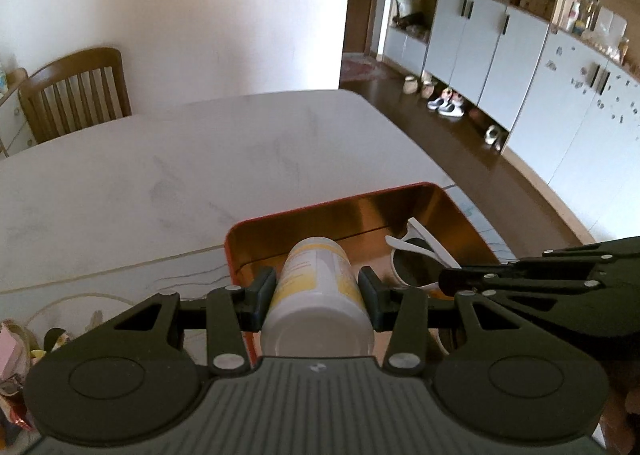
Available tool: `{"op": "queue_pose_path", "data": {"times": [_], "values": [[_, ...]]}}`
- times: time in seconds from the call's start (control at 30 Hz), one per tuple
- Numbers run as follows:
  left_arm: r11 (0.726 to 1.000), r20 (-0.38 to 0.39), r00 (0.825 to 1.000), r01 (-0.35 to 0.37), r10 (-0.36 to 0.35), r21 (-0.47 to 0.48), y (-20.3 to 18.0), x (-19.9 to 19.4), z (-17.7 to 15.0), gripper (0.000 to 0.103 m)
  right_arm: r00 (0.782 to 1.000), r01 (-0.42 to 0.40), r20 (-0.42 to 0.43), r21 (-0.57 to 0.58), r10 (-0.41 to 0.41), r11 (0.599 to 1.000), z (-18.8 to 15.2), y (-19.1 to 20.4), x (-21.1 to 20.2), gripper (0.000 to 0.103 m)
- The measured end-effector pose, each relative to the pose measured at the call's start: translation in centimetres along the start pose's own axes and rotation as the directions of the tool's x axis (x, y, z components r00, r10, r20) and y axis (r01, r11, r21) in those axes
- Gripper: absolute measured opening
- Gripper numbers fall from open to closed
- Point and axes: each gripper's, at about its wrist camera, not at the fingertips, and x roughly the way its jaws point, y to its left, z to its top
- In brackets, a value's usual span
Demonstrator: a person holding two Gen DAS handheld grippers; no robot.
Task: Organize rigid objects
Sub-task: 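Carry the bottle and sunglasses into the red tin box with both tools, then open both tools to release the bottle and sunglasses, then withdraw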
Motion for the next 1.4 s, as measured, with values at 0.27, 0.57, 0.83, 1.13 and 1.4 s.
{"op": "queue_pose_path", "data": {"times": [0.27, 0.57, 0.83, 1.13, 1.4], "values": [[1.000, -0.043, 0.999, -0.003, 0.003, 0.006, -0.4, 2.5, 0.3, 0.044, 0.999, -0.015, -0.037, -0.007, 0.014, 1.000, 0.3, -0.4, 1.4, 0.003], [1.000, -0.110, 0.994, -0.001, 0.001, 0.001, -0.3, 3.7, 0.3, 0.043, 0.999, -0.002, -0.038, -0.055, 0.000, 0.998, 0.3, 0.0, 2.0, 0.003], [1.000, -0.129, 0.992, 0.007, -0.006, 0.004, -0.3, 3.5, 0.9, 0.043, 1.000, -0.002, -0.026, -0.048, 0.001, 0.999, 0.2, -0.4, 1.2, 0.017], [0.999, -0.101, 0.994, 0.035, -0.037, -0.017, 0.1, 1.2, 1.0, 0.048, 1.000, -0.029, -0.002, -0.027, 0.029, 0.999, 0.1, -0.4, -0.8, 0.023], [0.999, -0.034, 0.999, 0.039, -0.039, -0.021, 1.4, -2.8, 0.8, 0.056, 0.998, -0.048, 0.039, -0.029, 0.049, 0.998, -0.1, 0.6, -3.6, 0.039]]}}
